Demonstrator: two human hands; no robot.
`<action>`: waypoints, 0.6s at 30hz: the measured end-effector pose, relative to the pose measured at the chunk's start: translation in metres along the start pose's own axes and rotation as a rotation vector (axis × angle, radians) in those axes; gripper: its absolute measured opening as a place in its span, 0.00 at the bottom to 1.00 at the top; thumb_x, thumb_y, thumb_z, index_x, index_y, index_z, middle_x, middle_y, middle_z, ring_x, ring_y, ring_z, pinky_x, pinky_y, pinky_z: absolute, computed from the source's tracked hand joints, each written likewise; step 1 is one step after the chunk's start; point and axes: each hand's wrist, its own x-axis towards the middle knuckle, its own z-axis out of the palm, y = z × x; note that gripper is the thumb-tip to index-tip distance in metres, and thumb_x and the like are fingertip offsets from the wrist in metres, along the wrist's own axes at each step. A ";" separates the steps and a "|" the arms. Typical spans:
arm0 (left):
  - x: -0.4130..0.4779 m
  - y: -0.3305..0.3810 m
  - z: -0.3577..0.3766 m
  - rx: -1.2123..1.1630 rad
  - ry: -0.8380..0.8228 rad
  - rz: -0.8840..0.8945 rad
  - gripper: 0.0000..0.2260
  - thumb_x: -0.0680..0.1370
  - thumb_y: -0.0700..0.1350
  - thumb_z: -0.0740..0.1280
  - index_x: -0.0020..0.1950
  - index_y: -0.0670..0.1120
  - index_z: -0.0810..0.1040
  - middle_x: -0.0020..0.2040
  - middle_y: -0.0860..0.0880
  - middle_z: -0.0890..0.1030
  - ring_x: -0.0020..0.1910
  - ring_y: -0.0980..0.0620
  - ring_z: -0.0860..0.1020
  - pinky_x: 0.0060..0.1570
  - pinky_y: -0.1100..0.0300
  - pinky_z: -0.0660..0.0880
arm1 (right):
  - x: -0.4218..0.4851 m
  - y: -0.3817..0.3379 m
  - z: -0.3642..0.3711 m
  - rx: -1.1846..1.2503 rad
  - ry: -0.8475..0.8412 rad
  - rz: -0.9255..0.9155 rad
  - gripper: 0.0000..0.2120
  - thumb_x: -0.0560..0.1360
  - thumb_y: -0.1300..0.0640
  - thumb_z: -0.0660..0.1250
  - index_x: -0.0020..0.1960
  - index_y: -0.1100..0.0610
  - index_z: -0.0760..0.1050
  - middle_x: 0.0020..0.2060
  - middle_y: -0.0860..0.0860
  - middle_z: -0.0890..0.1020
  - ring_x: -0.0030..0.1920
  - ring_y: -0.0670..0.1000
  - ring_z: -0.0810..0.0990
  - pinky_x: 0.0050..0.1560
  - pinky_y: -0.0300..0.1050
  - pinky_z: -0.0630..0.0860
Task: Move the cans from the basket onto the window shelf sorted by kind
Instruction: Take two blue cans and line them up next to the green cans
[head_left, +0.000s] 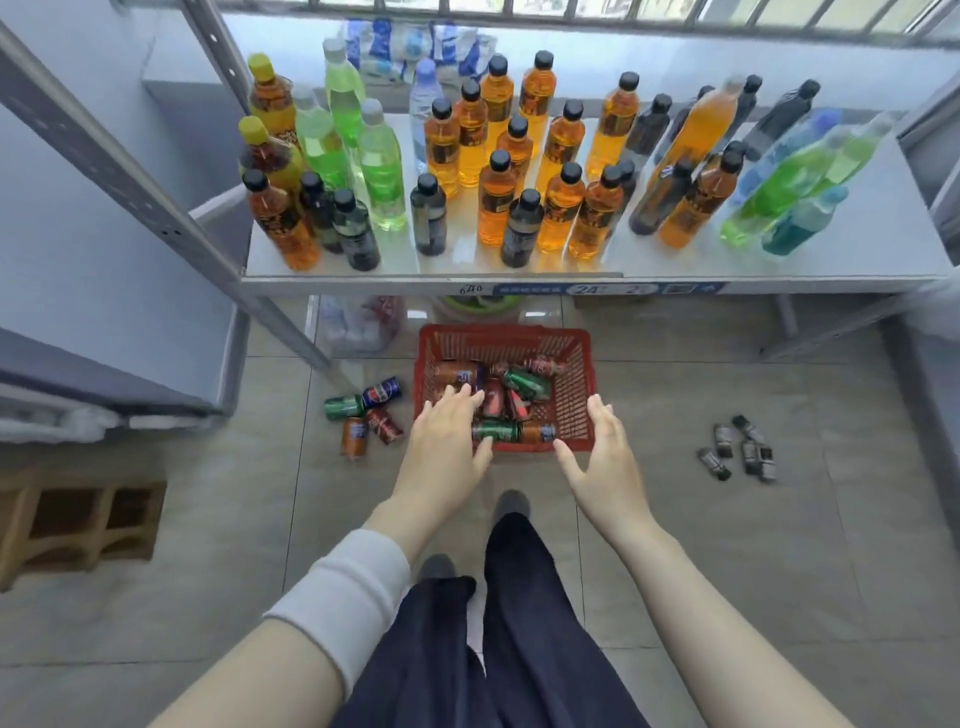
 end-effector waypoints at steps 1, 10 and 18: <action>0.005 -0.003 0.008 -0.006 -0.012 -0.028 0.24 0.79 0.47 0.61 0.74 0.47 0.60 0.75 0.49 0.60 0.75 0.52 0.54 0.73 0.57 0.47 | 0.008 0.007 0.001 -0.001 -0.022 0.015 0.32 0.77 0.52 0.63 0.75 0.59 0.52 0.75 0.52 0.57 0.75 0.48 0.51 0.72 0.42 0.52; 0.086 -0.054 0.127 -0.081 -0.193 -0.254 0.24 0.79 0.45 0.61 0.74 0.46 0.60 0.74 0.48 0.62 0.75 0.51 0.55 0.73 0.56 0.50 | 0.129 0.105 0.053 -0.119 -0.238 0.121 0.32 0.77 0.52 0.64 0.75 0.58 0.54 0.74 0.51 0.59 0.75 0.49 0.52 0.72 0.45 0.54; 0.206 -0.191 0.295 0.082 -0.275 -0.224 0.23 0.75 0.43 0.66 0.69 0.43 0.67 0.65 0.43 0.72 0.65 0.43 0.70 0.64 0.51 0.64 | 0.289 0.250 0.203 -0.273 -0.278 0.149 0.33 0.74 0.57 0.68 0.73 0.62 0.57 0.71 0.59 0.64 0.72 0.57 0.62 0.70 0.47 0.58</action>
